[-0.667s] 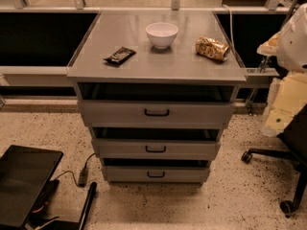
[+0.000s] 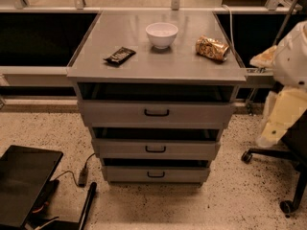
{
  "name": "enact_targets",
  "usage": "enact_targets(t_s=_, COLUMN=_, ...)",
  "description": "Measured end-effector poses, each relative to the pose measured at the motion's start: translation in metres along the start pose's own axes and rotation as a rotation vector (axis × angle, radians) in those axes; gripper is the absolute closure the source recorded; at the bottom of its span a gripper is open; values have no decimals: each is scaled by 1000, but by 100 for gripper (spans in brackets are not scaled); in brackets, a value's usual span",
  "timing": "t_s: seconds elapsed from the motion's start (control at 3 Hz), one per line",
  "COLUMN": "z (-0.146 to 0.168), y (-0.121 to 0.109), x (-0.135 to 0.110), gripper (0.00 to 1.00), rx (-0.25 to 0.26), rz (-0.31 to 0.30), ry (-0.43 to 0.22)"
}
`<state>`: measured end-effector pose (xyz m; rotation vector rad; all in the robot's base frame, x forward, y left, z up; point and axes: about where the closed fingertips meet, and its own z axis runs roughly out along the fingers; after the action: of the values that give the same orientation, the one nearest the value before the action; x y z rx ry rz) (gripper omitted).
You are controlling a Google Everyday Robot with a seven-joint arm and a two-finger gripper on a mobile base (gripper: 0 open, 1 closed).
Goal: Open middle drawer
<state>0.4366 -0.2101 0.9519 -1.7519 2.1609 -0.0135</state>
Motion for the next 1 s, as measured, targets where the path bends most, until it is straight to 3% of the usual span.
enact_targets(t_s=0.33, z=61, y=28, x=14, gripper=0, rx=-59, rz=-19, ry=-158)
enact_targets(t_s=0.67, z=131, y=62, x=29, gripper=0, rx=-108, rz=24, ry=-350)
enact_targets(t_s=1.0, z=197, y=99, x=6, gripper=0, rx=-140, rz=16, ry=-440)
